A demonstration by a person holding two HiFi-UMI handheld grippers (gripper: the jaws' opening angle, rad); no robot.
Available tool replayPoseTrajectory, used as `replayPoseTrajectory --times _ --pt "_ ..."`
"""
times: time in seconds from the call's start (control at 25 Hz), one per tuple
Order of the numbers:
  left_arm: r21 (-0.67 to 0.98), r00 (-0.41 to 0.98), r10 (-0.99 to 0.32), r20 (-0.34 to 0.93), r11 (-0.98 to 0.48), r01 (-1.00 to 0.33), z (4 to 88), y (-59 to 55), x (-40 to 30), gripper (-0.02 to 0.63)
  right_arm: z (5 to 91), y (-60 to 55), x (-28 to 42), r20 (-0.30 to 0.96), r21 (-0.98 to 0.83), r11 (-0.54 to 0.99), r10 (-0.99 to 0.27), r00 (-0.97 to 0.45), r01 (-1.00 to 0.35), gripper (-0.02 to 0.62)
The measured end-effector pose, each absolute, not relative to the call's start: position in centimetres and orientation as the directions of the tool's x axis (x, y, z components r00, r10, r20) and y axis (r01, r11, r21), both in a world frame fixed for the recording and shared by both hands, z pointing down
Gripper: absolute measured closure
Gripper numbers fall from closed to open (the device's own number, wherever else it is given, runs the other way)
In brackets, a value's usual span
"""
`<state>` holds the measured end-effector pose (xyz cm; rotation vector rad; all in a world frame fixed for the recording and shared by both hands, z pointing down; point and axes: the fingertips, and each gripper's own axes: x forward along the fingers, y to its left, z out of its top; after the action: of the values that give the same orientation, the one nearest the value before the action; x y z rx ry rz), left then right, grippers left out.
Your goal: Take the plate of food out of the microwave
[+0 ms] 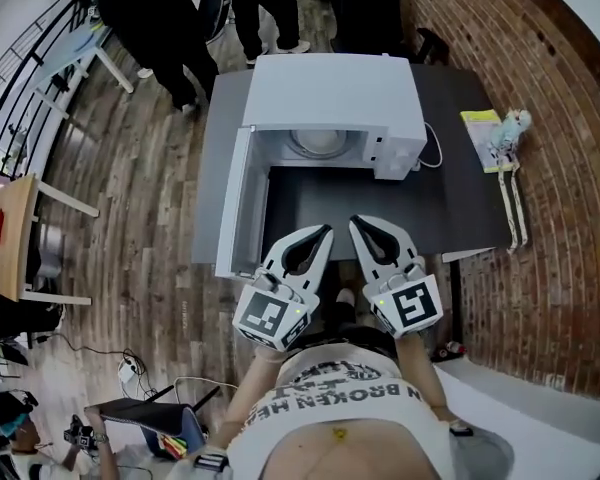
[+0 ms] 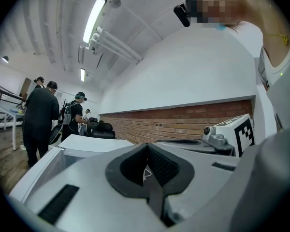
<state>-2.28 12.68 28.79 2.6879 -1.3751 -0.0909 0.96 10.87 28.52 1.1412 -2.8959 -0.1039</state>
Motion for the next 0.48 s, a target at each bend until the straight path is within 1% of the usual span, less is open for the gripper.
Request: replayPoseTrajectory --times 0.12,0.32,0.48 --pt "0.133 0.561 -0.828 0.015 -0.554 -0.822 29.2 10.6 -1.7 0.603 28.8 8.9 1.4 -0.005 0.046 0.75 -0.66 -0.751 -0.66 0.588" --pt "0.139 0.529 -0.848 0.026 -0.521 -0.842 29.9 7.7 -1.0 0.603 29.9 6.1 1.8 0.02 0.046 0.784 -0.62 -0.785 -0.618 0.588" --pt "0.148 0.516 -0.855 0.057 -0.503 -0.851 31.1 6.0 -1.3 0.603 30.6 4.2 1.4 0.032 0.028 0.793 -0.61 -0.792 -0.609 0.588"
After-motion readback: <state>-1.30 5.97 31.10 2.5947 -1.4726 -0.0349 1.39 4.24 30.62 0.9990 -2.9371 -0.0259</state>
